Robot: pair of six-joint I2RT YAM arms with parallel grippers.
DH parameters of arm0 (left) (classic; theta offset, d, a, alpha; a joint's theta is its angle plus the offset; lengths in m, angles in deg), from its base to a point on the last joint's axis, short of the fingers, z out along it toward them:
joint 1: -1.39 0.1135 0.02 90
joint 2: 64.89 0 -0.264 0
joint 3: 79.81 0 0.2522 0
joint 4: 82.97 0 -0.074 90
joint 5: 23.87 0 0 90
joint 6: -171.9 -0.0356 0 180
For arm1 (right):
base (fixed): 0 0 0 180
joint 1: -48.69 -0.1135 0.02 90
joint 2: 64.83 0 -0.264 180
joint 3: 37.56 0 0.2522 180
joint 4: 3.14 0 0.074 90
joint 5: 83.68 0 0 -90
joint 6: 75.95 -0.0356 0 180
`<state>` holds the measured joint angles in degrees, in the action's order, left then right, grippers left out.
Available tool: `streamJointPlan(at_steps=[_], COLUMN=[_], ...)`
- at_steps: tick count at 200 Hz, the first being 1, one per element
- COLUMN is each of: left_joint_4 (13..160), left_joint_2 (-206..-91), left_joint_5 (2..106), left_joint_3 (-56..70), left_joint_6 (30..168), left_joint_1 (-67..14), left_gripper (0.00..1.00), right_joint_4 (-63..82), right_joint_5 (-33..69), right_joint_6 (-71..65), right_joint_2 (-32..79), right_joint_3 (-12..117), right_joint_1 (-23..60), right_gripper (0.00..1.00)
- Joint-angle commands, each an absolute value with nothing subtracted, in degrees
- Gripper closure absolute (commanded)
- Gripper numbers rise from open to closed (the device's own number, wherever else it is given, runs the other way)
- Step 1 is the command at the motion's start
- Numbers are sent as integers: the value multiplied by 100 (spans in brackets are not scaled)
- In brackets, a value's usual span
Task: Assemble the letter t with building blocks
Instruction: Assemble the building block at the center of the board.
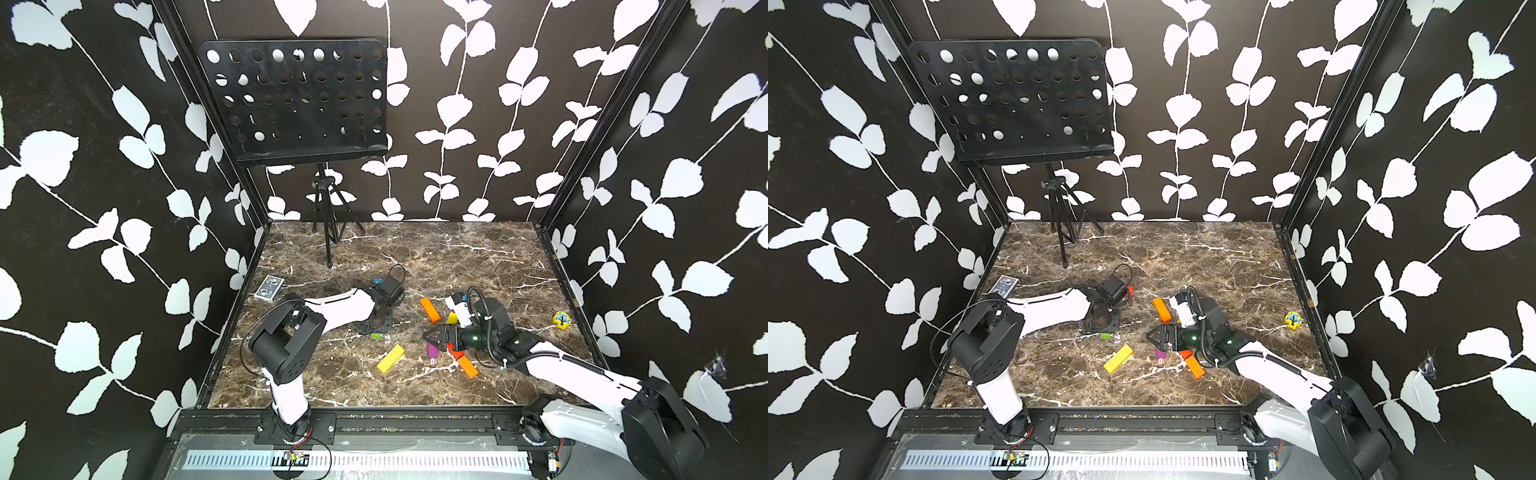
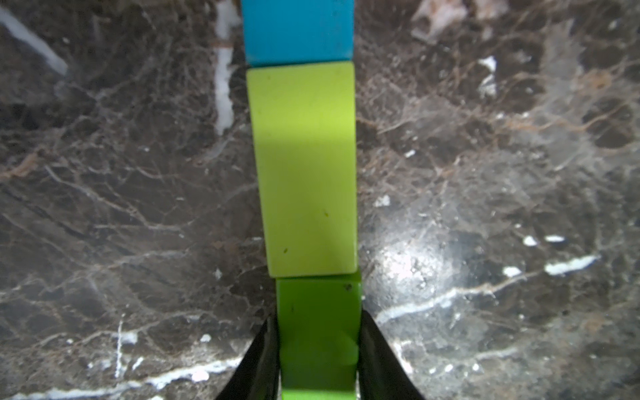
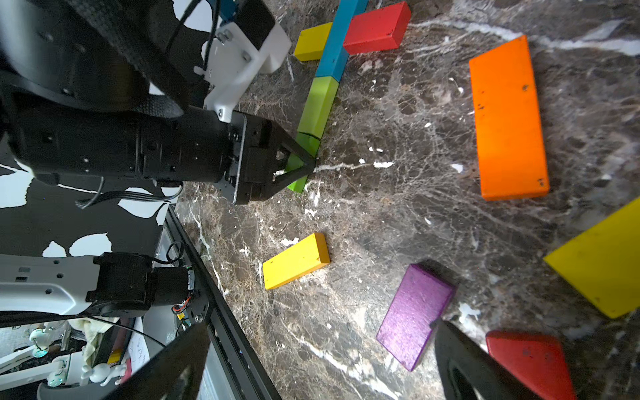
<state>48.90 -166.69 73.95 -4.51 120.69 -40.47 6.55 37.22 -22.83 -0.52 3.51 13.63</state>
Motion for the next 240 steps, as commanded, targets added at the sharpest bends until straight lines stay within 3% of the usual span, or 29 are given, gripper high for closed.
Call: streamJointPlan(at_steps=[1,99,164,240], left_joint_4=[4750,4769,5163,5331], left_joint_2=[-16818,-16834,-16210,-14769], left_joint_5=[7485,7436,7319,7190], left_joint_3=[-514,-454,-790,-1131], left_joint_6=[12053,11889,11416,10350], left_joint_1=[-3983,-3974,-3974,-4182], left_gripper=[60,49,26,28], right_joint_4=[436,440,265,370], right_joint_5=[3812,3805,3801,3701], right_joint_6=[-2295,-2357,-2421,-2458], right_joint_2=[-140,-158,2,-151], right_joint_3=[288,274,204,89], right_joint_1=[1393,1397,1393,1397], right_gripper=[1,1,1,1])
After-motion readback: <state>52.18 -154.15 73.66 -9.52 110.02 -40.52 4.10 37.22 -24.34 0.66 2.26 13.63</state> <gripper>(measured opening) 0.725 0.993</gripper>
